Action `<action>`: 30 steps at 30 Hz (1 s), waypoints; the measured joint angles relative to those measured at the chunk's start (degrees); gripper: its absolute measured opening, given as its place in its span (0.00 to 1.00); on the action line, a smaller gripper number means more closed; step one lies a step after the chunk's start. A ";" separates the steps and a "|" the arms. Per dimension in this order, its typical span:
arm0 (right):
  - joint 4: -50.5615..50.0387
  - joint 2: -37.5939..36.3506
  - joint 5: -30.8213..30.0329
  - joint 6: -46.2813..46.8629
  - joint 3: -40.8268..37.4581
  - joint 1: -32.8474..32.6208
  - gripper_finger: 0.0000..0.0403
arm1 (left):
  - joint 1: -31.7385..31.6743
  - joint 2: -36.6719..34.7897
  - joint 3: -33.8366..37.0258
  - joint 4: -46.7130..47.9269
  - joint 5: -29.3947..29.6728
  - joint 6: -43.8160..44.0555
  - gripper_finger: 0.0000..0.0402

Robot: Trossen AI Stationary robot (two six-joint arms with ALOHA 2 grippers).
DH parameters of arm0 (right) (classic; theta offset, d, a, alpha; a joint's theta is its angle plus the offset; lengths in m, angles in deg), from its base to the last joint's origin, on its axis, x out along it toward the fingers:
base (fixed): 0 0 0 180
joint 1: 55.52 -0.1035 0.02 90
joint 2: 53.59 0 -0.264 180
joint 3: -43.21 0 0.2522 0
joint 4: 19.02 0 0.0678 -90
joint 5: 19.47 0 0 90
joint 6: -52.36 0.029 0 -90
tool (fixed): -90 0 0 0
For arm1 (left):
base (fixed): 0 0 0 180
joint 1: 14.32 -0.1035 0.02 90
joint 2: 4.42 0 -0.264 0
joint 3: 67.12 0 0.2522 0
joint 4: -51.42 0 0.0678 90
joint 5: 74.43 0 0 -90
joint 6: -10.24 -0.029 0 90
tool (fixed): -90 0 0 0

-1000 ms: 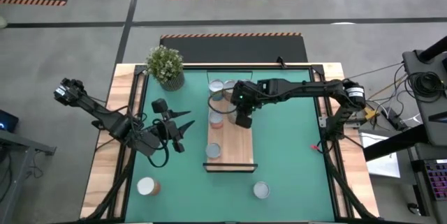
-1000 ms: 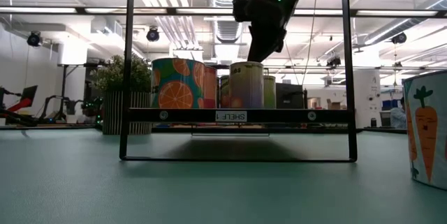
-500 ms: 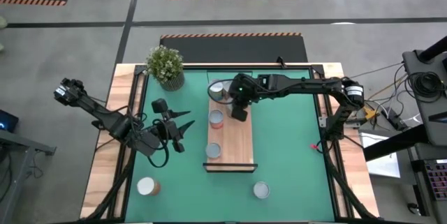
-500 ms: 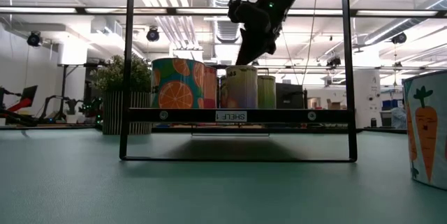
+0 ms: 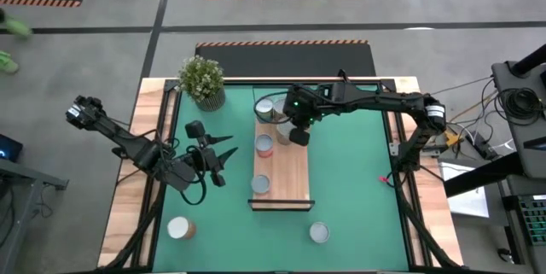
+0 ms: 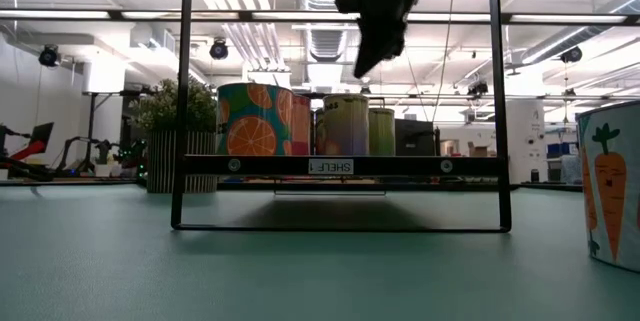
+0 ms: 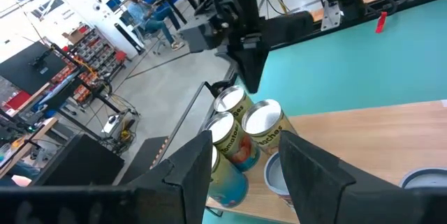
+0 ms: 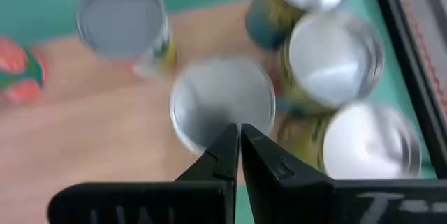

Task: Pick and place cans onto a shelf
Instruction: Put the canned peaches on the shelf

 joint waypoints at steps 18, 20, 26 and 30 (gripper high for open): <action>0.17 0.35 0.00 0.17 -8.82 0.04 0.02 | 0.00 0.00 0.00 0.18 0.00 0.00 0.37; 2.28 0.38 0.01 -0.04 -9.20 0.04 0.02 | 0.00 0.00 0.00 0.18 -0.01 0.00 0.37; 10.94 0.42 0.07 -1.39 -9.23 0.04 0.02 | 0.00 0.00 0.00 0.18 -0.02 0.00 0.37; 12.57 0.42 0.07 -2.37 -9.02 -0.02 0.02 | 0.00 0.00 -0.01 0.18 -0.02 0.00 0.37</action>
